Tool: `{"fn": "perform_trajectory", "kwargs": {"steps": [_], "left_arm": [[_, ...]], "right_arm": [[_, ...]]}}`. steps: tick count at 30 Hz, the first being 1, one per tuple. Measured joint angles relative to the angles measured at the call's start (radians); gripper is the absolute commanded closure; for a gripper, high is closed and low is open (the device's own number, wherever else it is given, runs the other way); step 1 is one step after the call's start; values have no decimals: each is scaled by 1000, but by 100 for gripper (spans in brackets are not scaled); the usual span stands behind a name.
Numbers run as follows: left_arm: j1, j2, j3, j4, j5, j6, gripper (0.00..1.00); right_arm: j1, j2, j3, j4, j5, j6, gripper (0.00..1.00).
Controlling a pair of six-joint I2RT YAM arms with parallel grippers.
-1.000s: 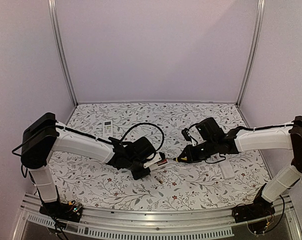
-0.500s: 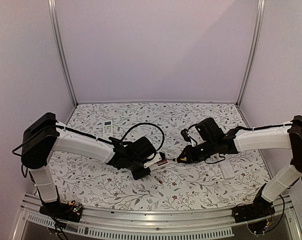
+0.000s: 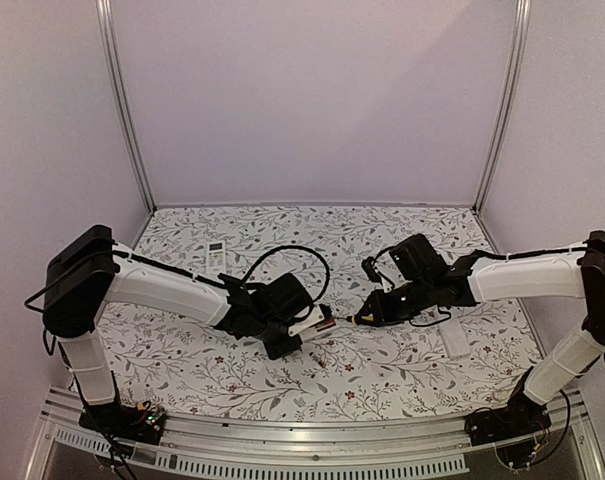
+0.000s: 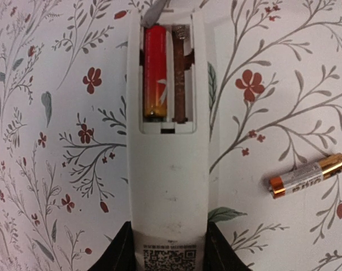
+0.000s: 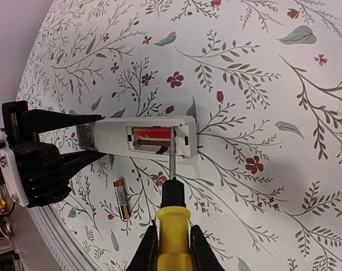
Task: Unload the batteries from the remote control
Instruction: Remove the battery from the remote control without the battery cover.
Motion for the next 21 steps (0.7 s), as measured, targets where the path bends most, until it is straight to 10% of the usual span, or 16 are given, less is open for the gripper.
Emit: {"fn": "perform_trajectory", "kwargs": {"steps": [21], "left_arm": [[-2, 6, 7, -1, -1, 0, 89]], "right_arm": [[1, -9, 3, -23, 13, 0, 100]]}}
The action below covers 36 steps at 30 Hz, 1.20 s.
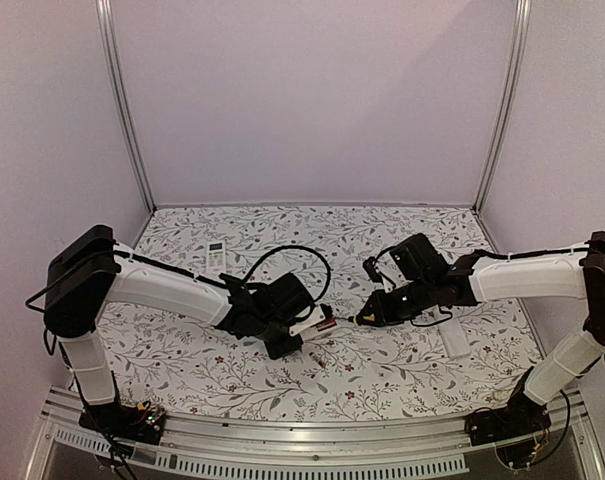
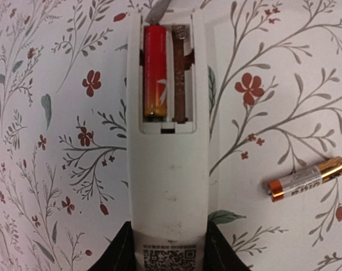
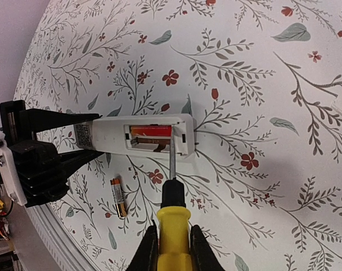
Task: Unload the batteries from the remote control
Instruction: Remove the battery from the remote control without the battery cover.
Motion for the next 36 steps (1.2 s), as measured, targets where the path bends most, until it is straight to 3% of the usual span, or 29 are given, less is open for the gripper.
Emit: {"fn": "perform_trajectory", "kwargs": {"steps": [36], "left_arm": [[0, 2, 3, -6, -2, -3, 89]], "right_arm": [[-25, 19, 0, 36, -146, 11, 100]]}}
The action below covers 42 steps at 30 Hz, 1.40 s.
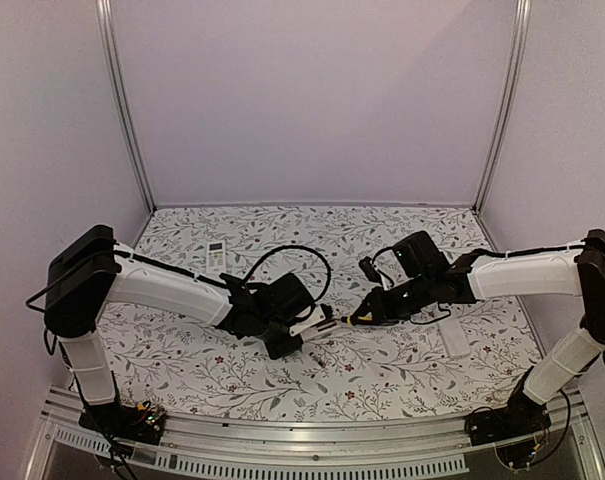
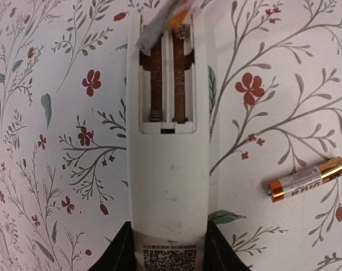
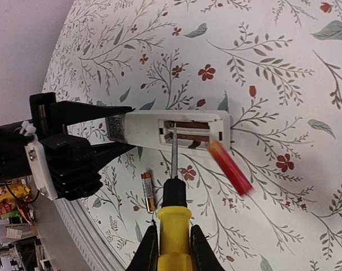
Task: Unload the batteries from the remote control
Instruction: Remove the battery from the remote control without the battery cover.
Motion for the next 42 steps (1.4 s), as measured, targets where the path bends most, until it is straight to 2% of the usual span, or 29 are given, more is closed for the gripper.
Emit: {"fn": "perform_trajectory", "kwargs": {"steps": [7, 17, 21, 24, 26, 29, 31, 35, 42], "left_arm": [[-2, 5, 5, 1, -1, 3, 89], [-2, 7, 8, 2, -1, 3, 89], [-2, 7, 9, 2, -1, 3, 86], [-3, 7, 9, 2, -1, 3, 76], [-3, 7, 9, 2, -1, 3, 64], [-3, 7, 9, 3, -3, 4, 42], [-5, 10, 9, 10, -2, -4, 33], [-8, 8, 8, 28, 3, -4, 27], [3, -23, -14, 30, 13, -19, 22]], "right_arm": [[34, 1, 0, 44, -120, -5, 100], [34, -17, 0, 37, -74, -8, 100], [34, -35, 0, 31, -31, -8, 100], [34, -56, 0, 23, 26, -4, 100], [32, -75, 0, 14, 71, 1, 100], [28, -108, 0, 2, 133, 12, 100], [23, -131, -2, -4, 170, 23, 100], [13, -167, -23, -9, 233, 45, 100], [10, -186, -69, -22, 338, 89, 100]]}}
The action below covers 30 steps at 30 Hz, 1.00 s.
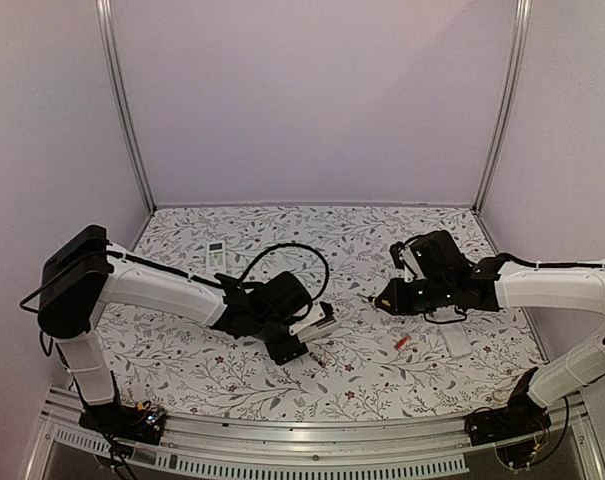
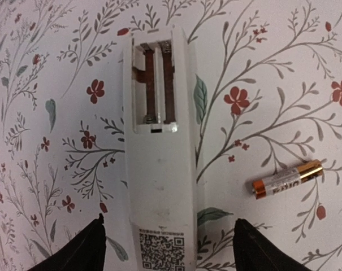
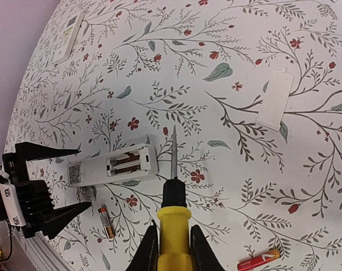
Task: Unload the batteries from the remote control
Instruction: Place the screwdriver at the center of the board.
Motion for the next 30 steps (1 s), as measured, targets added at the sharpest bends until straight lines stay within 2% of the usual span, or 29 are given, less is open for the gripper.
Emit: {"fn": "perform_trajectory", "kwargs": {"steps": [5, 10, 16, 22, 28, 30], "left_arm": [[58, -116, -23, 13, 27, -25, 18], [218, -255, -19, 64, 51, -70, 17], [443, -302, -3, 80, 94, -171, 15], [570, -332, -3, 79, 105, -257, 14], [591, -336, -3, 73, 114, -297, 14], [591, -335, 3, 65, 111, -304, 14]], "right_arm": [[0, 1, -40, 26, 38, 27, 100], [0, 31, -58, 82, 63, 45, 100], [0, 89, -86, 177, 89, 57, 95], [0, 143, -89, 249, 89, 57, 91], [0, 188, -97, 269, 104, 51, 73], [0, 192, -97, 272, 107, 48, 64]]}}
